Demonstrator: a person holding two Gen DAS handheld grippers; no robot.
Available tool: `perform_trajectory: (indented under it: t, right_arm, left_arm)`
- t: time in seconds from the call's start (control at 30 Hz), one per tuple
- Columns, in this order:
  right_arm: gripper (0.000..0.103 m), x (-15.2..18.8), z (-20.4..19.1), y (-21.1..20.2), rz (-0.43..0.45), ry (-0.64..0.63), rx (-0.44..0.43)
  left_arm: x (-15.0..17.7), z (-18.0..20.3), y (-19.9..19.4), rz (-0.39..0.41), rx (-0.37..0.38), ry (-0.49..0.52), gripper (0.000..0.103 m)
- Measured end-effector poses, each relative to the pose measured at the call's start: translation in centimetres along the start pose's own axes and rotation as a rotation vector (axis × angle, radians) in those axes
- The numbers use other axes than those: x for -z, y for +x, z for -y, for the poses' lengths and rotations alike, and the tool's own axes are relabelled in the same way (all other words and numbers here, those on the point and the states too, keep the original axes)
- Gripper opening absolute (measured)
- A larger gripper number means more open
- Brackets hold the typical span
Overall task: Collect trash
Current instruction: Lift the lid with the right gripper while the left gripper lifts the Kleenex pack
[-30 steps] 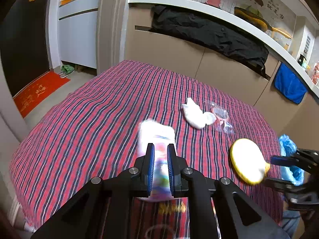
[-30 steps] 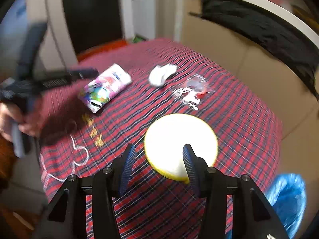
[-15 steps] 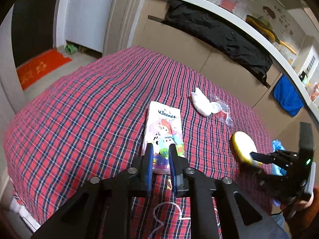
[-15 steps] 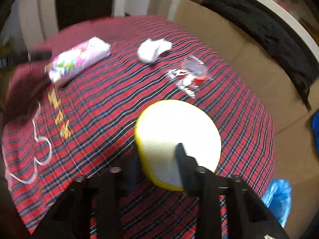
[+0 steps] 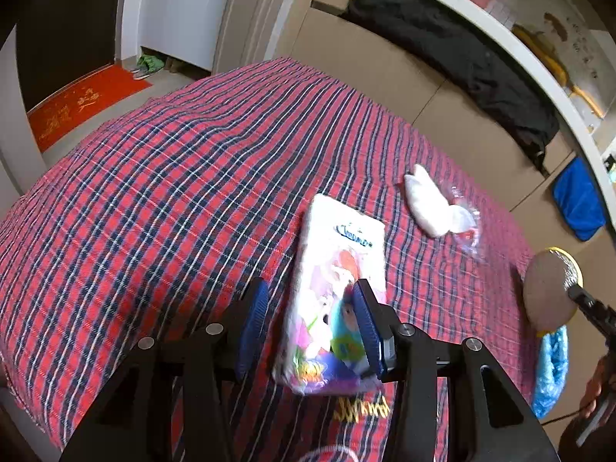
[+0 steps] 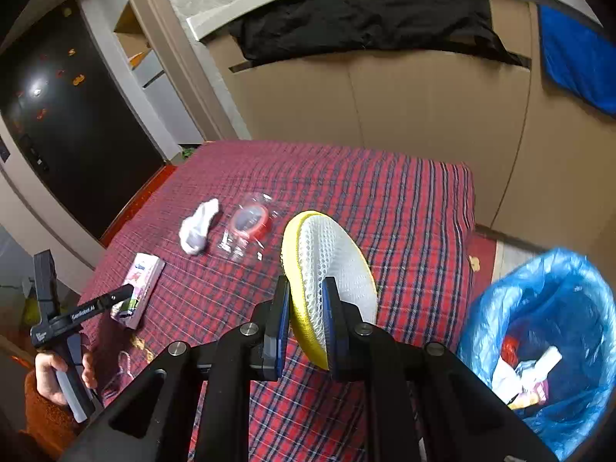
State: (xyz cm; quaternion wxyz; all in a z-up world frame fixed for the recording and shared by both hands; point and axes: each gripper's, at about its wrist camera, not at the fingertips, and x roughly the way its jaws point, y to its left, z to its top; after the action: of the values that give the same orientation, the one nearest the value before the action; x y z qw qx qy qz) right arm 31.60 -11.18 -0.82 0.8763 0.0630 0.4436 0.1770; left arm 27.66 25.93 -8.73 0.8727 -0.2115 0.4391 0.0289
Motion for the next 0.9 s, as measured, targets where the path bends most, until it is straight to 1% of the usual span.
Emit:
perform_trajectory:
  t: [0.03, 0.1, 0.17, 0.23, 0.27, 0.3, 0.33, 0.37, 0.4, 0.43, 0.5, 0.6, 0.73, 0.8, 0.9]
  right_arm:
    - [0.014, 0.2, 0.2, 0.1, 0.004, -0.002, 0.005]
    - [0.018, 0.4, 0.4, 0.0, 0.020, -0.012, 0.020]
    - [0.033, 0.2, 0.7, 0.7, 0.038, -0.020, 0.052]
    - [0.035, 0.2, 0.8, 0.8, 0.063, -0.036, 0.089]
    - [0.035, 0.2, 0.9, 0.8, 0.068, -0.047, 0.101]
    - [0.035, 0.2, 0.7, 1.0, 0.064, -0.070, 0.122]
    - [0.031, 0.1, 0.7, 1.2, 0.059, -0.089, 0.133]
    - [0.022, 0.1, 0.4, 1.6, 0.047, -0.121, 0.150]
    - [0.016, 0.1, 0.2, 2.0, 0.033, -0.147, 0.163]
    - [0.012, 0.2, -0.1, 2.3, 0.021, -0.171, 0.176]
    - [0.012, 0.5, -0.6, 1.9, 0.030, -0.193, 0.173]
    - [0.012, 0.7, -1.4, 0.6, 0.066, -0.212, 0.146]
    - [0.012, 1.0, -1.6, -1.4, 0.084, -0.172, 0.081]
    - [0.012, 1.3, -1.5, -2.5, 0.093, -0.160, 0.063]
    - [0.012, 1.9, -1.5, -4.6, 0.128, -0.155, 0.055]
  left_arm:
    - [-0.1, 0.2, 0.2, 0.011, -0.011, 0.003, 0.047]
    - [-0.5, 0.9, 0.7, 0.007, -0.016, 0.007, 0.047]
    - [-0.7, 1.3, 1.1, 0.007, -0.027, 0.003, 0.047]
    - [-0.8, 2.0, 1.4, 0.008, -0.036, 0.017, 0.047]
    - [-0.8, 2.3, 1.5, 0.011, -0.036, 0.024, 0.041]
    - [-0.7, 2.8, 1.5, 0.017, -0.029, 0.035, 0.029]
    - [-0.7, 3.2, 1.3, 0.026, -0.036, 0.046, 0.029]
    - [-0.6, 3.7, 1.0, 0.043, -0.044, 0.063, 0.024]
    - [-0.5, 4.1, 0.7, 0.057, -0.047, 0.081, 0.021]
    - [-0.3, 4.9, 0.2, 0.073, -0.051, 0.102, 0.021]
    - [0.1, 6.2, -0.6, 0.096, -0.046, 0.128, 0.020]
    - [0.9, 8.6, -2.3, 0.141, -0.043, 0.183, 0.020]
    - [1.9, 11.7, -5.0, 0.206, -0.018, 0.241, 0.020]
    - [2.4, 13.2, -6.3, 0.234, -0.005, 0.269, 0.020]
    - [3.3, 15.4, -8.3, 0.287, 0.010, 0.315, 0.020]
